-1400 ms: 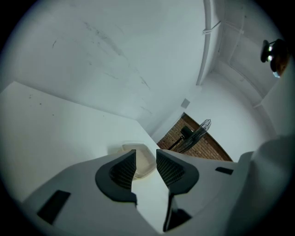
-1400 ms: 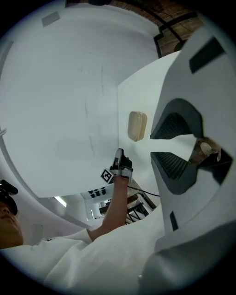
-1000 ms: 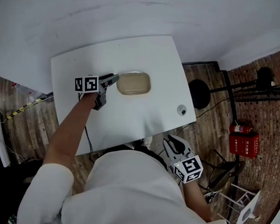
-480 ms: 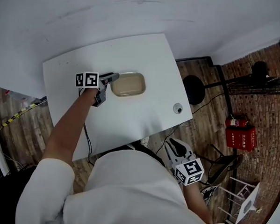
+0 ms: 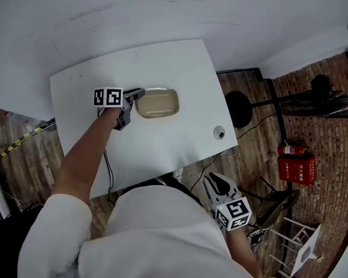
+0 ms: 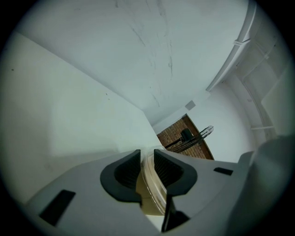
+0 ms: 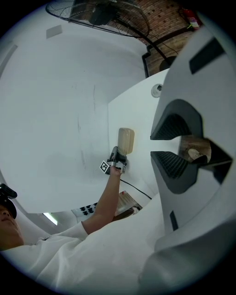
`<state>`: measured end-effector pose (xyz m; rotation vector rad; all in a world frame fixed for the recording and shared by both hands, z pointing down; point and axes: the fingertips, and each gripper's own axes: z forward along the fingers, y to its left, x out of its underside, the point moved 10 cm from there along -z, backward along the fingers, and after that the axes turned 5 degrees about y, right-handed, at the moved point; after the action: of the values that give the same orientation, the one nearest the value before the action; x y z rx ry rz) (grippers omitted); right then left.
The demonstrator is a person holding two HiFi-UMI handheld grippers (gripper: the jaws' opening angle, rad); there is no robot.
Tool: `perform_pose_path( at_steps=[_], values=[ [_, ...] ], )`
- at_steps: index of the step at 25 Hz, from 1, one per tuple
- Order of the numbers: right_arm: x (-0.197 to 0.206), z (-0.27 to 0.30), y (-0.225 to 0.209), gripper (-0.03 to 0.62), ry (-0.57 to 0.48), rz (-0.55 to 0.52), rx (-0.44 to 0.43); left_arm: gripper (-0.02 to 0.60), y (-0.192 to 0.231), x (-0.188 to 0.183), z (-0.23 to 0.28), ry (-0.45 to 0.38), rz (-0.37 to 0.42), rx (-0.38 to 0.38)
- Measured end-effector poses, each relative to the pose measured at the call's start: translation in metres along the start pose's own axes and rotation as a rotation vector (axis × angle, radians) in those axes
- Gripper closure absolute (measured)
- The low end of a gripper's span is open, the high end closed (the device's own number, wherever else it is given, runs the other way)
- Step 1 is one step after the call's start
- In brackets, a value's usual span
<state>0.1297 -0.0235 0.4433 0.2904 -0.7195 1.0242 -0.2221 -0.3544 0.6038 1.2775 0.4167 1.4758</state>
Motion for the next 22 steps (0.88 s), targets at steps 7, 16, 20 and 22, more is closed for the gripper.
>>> perform_pose_path(
  at_steps=[7,16,20,22],
  values=[
    [-0.001,0.005,0.002,0.511,0.004,-0.005,-0.01,0.509,-0.004,-0.004,-0.007,-0.081,-0.02,0.023],
    [-0.003,0.008,0.0,0.513,0.0,-0.02,-0.021,0.528,-0.017,-0.01,-0.02,-0.197,-0.075,0.102],
    [-0.005,0.009,-0.002,0.514,-0.007,-0.031,-0.032,0.529,-0.023,-0.01,-0.028,-0.252,-0.128,0.152],
    [-0.006,0.01,-0.003,0.514,-0.011,-0.036,-0.039,0.529,-0.027,-0.009,-0.033,-0.283,-0.154,0.179]
  ],
)
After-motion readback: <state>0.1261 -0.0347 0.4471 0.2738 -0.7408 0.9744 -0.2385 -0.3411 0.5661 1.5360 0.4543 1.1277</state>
